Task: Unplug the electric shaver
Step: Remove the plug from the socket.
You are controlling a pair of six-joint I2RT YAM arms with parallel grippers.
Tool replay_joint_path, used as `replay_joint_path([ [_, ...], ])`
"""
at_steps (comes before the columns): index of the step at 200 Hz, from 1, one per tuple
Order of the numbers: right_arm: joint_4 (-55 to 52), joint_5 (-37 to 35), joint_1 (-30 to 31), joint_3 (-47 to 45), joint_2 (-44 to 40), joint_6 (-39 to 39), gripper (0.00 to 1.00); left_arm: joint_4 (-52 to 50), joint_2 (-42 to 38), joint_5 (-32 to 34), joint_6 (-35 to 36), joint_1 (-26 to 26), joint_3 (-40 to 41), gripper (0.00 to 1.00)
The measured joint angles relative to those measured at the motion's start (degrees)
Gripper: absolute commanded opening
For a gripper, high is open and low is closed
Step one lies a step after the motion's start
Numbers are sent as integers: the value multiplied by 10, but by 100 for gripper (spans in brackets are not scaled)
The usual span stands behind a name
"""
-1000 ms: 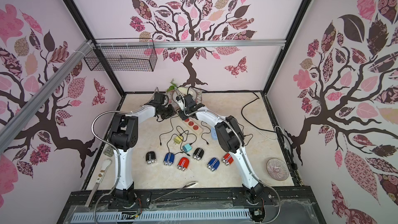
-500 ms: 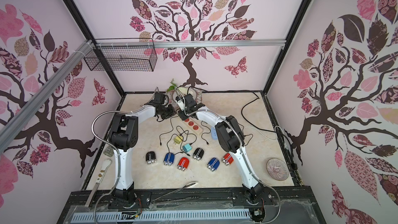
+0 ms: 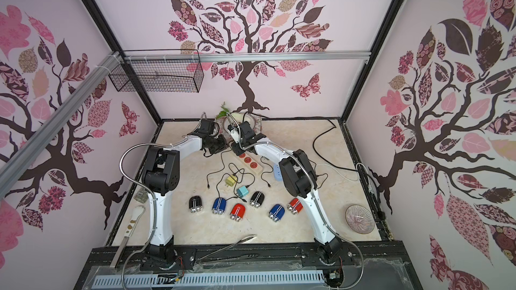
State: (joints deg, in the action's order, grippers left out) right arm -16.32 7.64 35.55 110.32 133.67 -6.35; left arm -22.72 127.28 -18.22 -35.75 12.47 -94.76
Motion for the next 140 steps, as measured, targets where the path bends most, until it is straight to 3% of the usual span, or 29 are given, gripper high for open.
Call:
replay_joint_path([
  [140,4,-7,0,-3,-1,-9,17,-2,0,2,2,0,-1,18],
])
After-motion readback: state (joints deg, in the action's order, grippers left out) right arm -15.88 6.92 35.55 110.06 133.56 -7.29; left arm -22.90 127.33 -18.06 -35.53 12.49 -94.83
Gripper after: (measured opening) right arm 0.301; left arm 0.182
